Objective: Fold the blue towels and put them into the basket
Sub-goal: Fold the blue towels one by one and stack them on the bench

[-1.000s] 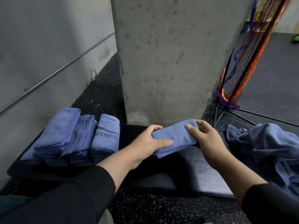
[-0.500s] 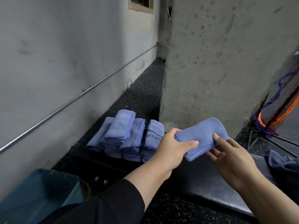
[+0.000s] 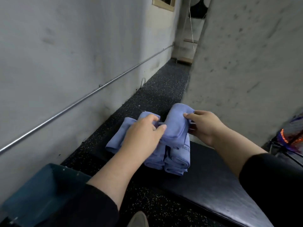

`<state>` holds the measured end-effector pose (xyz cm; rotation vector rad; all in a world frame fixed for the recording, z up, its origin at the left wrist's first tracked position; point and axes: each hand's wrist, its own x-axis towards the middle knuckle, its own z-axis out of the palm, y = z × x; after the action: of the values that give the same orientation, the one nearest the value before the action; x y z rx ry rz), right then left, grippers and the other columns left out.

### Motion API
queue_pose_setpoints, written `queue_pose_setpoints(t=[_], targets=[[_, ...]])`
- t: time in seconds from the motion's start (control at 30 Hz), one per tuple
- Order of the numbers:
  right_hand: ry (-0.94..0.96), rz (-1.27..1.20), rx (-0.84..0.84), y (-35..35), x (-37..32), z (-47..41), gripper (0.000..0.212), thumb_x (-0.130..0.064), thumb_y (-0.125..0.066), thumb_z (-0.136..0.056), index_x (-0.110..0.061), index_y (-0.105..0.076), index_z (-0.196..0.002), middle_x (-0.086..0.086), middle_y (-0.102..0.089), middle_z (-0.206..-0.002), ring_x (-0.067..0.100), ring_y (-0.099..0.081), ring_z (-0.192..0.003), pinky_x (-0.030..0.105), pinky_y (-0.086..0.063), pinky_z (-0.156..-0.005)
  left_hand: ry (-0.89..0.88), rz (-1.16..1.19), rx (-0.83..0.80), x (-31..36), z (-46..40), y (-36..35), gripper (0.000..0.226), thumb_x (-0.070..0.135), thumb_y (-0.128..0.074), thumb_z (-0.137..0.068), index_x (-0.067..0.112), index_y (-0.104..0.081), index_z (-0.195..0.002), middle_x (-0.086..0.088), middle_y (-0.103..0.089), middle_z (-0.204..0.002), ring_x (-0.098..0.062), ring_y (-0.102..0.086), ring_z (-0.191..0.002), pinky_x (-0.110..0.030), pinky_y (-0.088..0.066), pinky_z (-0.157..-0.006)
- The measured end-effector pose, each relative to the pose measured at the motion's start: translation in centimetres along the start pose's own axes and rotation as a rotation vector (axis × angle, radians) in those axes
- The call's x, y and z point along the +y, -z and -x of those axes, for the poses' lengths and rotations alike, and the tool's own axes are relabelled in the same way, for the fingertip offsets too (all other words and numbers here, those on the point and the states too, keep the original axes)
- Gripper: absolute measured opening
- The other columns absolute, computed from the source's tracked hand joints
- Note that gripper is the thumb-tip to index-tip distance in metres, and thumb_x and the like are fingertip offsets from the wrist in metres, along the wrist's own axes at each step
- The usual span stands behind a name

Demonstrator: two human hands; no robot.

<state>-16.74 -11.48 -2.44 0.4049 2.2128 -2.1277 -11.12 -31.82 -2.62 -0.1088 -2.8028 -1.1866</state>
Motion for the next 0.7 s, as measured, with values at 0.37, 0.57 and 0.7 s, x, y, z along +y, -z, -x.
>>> queue_pose_setpoints(t=[0.37,0.57,0.7], targets=[[0.119,0.935,0.03,-2.6,2.1,-4.7,0.031,-0.026,-0.072,-0.09,0.004,-0.067,-0.095,0.019,-0.069,-0.083,0.031,-0.064,-0.076,0.044,-0.055,-0.074,-0.116,-0.435,-0.235,-3.5,-3.2,-1.9,0.049,0.053,-0.042,-0.102,0.031,-0.046,-0.146,0.0,-0.042,-0.155,-0.023,-0.034,-0.144,-0.046,-0.032,-0.113],[0.521,1.025,0.091,-1.9,3.6,-3.8,0.044,-0.035,-0.063,-0.096,-0.019,-0.057,-0.136,0.006,-0.053,-0.134,0.03,-0.054,-0.121,0.046,-0.045,-0.101,-0.122,-0.516,-0.329,-4.3,-4.0,-3.2,0.061,0.058,-0.042,-0.1,0.04,-0.026,-0.156,-0.001,-0.012,-0.168,-0.02,-0.005,-0.155,-0.055,-0.014,-0.119],[0.492,1.025,-0.116,-1.6,4.6,-3.0,0.045,-0.037,-0.051,-0.103,-0.02,-0.052,-0.145,-0.001,-0.045,-0.153,0.018,-0.043,-0.139,0.025,-0.031,-0.111,-0.131,-0.503,-0.317,-3.9,-4.0,-3.5,0.054,0.051,-0.038,-0.103,0.041,-0.026,-0.155,0.001,-0.013,-0.168,-0.019,-0.005,-0.155,-0.054,-0.014,-0.121]])
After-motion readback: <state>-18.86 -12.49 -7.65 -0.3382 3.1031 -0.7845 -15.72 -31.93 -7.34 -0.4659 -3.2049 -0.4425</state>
